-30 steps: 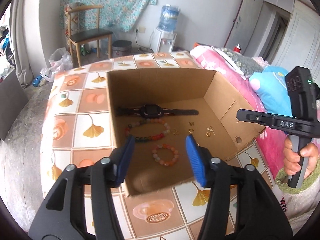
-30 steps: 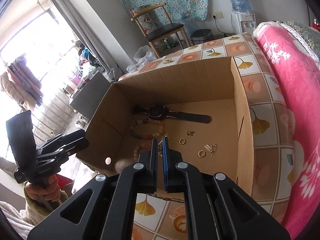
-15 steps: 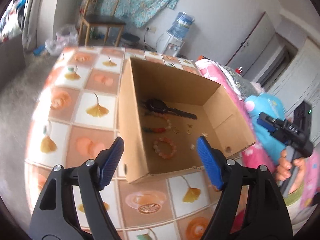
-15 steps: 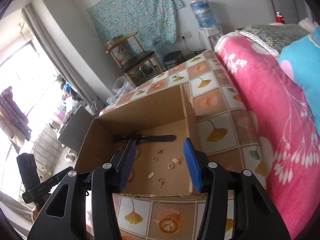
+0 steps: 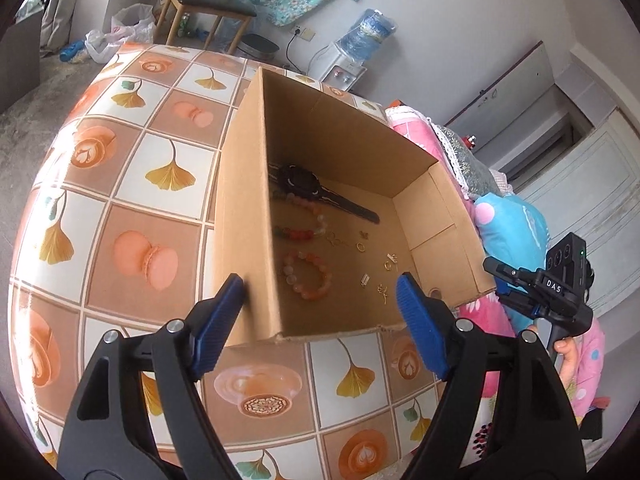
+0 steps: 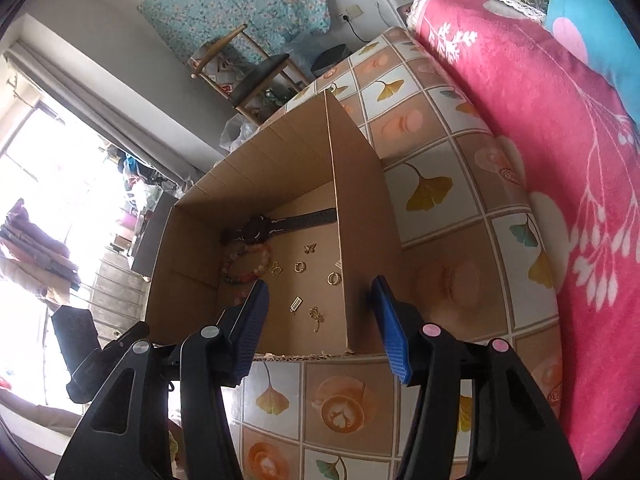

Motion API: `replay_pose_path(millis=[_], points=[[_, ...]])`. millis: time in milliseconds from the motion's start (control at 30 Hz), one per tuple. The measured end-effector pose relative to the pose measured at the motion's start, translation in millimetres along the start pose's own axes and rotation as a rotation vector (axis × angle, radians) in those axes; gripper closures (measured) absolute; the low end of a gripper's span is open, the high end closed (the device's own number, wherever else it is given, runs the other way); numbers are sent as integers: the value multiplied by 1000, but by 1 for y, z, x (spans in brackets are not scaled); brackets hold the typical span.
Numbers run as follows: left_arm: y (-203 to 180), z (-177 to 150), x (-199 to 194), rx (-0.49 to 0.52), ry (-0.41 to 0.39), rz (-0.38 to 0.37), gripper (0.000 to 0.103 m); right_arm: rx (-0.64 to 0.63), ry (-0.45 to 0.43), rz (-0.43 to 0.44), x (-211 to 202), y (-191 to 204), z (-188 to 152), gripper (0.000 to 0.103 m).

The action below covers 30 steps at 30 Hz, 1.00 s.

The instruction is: Organize jewelry

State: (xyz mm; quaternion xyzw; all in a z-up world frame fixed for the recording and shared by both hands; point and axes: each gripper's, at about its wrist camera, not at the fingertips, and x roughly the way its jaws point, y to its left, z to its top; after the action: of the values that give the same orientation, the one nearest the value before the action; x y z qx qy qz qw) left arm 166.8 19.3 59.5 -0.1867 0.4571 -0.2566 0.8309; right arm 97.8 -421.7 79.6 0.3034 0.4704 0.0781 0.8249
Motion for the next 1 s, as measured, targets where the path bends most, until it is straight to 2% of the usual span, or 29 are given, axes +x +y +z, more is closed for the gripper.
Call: replay_pose_path(millis=[233,533,667,733,767,833,1000], points=[[-2,-26,-19,-6,12,-13,29,-13,11,-5,-14,0,-20,50],[-8,-70,-51,-17,12,-13,29,11,10,-32,-44,5,-73,50],[-8,-78,-57,-3,5,4,29,17,-3,-24,-51,3,-89,50],[-12,-80,-63,26,-20,59,28,29,-8,-6,-54,0,-93,50],[-16,-81,-69,49,-48,117,27,33,-23,-13,-59,0,-95,50],[-24,-83,-80,81,-98,180,27,15,-67,-67,-69,3,-97,48],[-56,-92,-113,170,-209,264,14,-101,-199,-156,-106,26,-111,31]])
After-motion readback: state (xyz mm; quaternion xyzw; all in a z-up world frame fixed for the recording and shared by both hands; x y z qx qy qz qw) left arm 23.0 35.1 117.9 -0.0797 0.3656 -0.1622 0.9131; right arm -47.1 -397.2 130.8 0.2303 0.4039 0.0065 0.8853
